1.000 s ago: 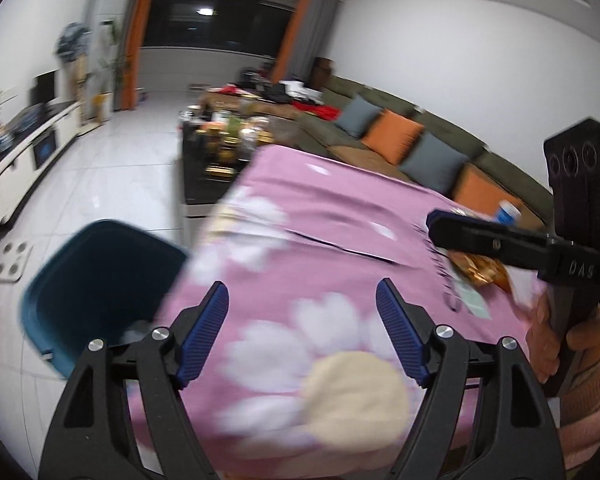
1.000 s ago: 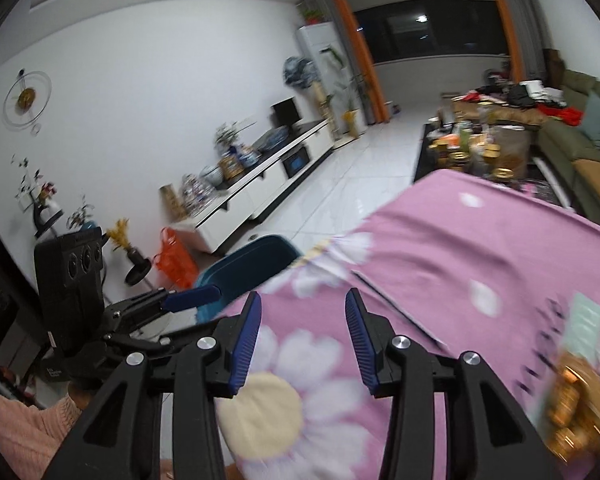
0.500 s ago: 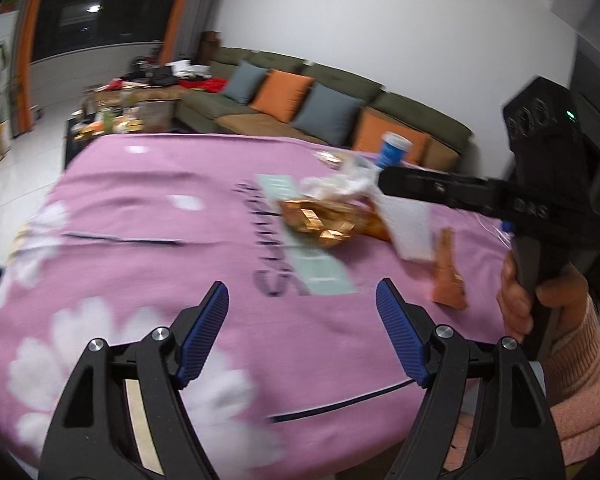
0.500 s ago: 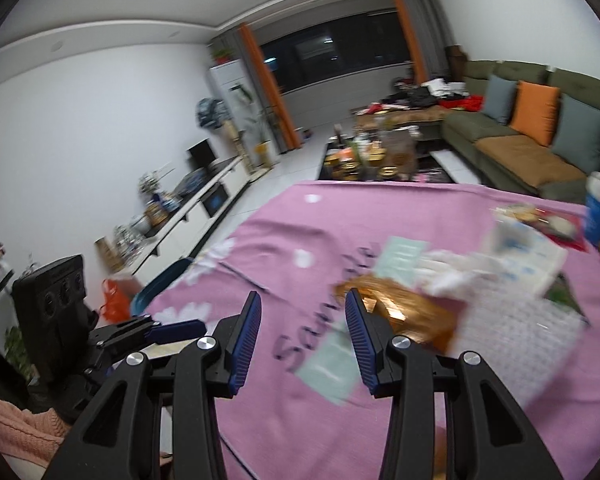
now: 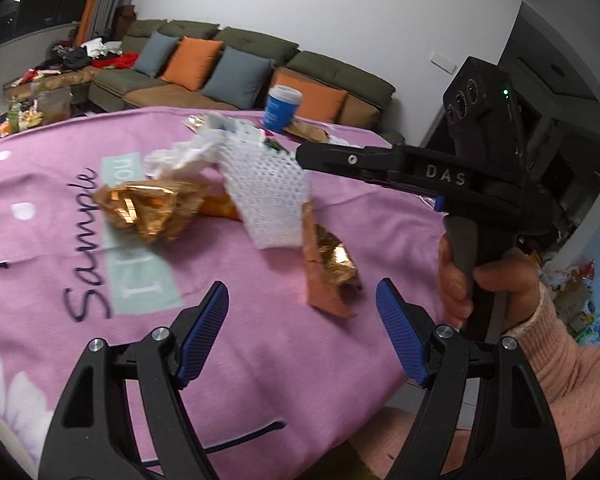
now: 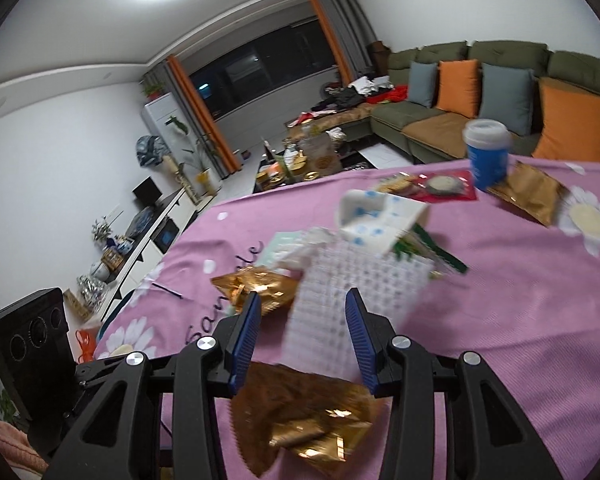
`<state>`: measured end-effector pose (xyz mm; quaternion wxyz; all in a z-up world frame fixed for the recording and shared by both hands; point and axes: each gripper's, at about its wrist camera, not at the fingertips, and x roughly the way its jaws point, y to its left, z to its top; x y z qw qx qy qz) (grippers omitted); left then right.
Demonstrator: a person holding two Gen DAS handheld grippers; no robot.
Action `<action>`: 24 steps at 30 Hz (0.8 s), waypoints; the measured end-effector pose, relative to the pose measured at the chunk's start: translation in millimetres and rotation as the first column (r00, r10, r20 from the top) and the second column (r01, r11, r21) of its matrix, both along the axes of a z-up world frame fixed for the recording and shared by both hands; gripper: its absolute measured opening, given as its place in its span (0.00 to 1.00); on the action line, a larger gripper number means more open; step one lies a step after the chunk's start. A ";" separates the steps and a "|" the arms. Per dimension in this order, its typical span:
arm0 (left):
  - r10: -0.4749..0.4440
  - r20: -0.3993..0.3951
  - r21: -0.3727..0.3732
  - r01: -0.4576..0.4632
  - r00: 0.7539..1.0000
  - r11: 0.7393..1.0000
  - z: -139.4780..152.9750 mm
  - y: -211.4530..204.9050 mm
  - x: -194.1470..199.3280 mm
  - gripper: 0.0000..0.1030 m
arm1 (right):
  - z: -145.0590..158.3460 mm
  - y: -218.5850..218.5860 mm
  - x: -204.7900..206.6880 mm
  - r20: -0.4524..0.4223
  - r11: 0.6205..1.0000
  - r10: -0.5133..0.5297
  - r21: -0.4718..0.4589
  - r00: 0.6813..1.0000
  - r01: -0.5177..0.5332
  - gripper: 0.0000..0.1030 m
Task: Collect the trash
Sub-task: 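Move the open left gripper back over the table toward the gold foil wrapper, then close the left gripper on the gold foil wrapper while the right gripper grasps the white foam netting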
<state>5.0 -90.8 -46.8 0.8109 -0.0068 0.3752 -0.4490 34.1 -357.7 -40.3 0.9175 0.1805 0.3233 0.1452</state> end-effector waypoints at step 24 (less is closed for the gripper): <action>-0.028 -0.107 0.050 0.034 0.994 0.998 -21.8 -40.8 28.2 0.16 | -40.1 -24.4 24.3 -0.129 0.995 -0.018 0.091 0.992 0.030 0.47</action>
